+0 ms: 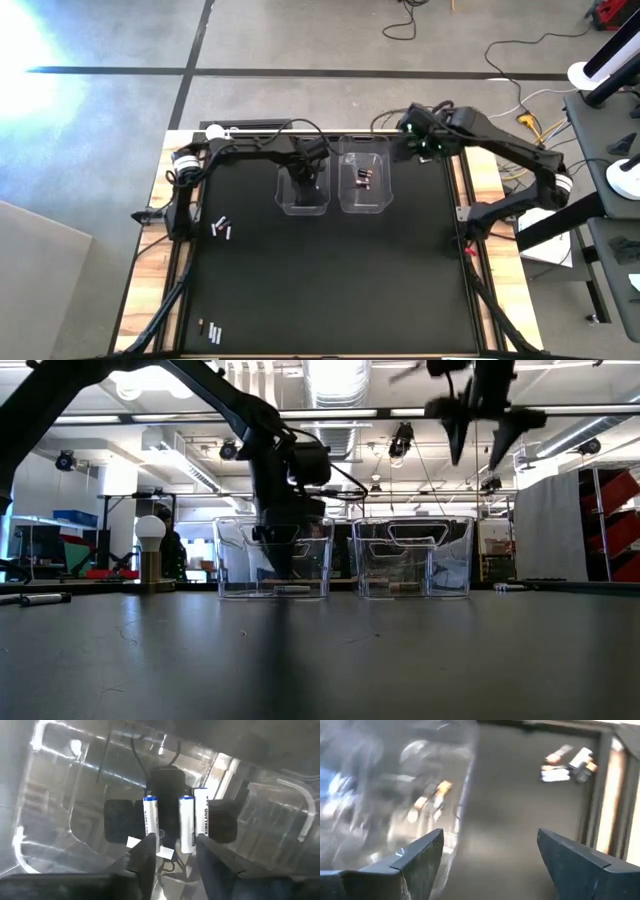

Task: Sort batteries
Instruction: Put the brown battery into the right transparent bin

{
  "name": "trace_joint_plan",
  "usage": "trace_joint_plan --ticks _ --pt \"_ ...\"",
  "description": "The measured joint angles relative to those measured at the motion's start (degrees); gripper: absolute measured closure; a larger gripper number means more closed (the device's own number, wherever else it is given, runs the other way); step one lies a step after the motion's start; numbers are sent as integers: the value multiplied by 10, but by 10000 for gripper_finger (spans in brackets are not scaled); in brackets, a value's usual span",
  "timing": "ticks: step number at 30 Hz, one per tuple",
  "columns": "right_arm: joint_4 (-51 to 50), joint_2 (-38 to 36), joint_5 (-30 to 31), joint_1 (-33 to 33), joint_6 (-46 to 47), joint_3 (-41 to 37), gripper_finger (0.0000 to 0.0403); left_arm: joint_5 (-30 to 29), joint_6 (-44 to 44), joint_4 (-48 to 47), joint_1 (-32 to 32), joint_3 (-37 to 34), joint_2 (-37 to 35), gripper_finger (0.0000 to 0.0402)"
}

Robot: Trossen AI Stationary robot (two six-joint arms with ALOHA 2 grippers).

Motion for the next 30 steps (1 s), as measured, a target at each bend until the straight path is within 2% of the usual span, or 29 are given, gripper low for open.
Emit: trace_joint_plan --ticks 5,10,13,19,30 --pt "82 19 4 -100 31 -84 114 5 0 -1 0 7 -48 215" --pt "217 48 5 -161 85 -166 139 9 -2 16 0 3 -124 174" --pt "268 68 25 -189 133 -200 153 10 -2 26 1 2 -161 167" --pt "296 117 61 -233 189 -223 171 10 1 52 3 -13 -210 166" --pt "321 237 93 -274 228 -182 166 10 1 68 43 -56 -259 166"
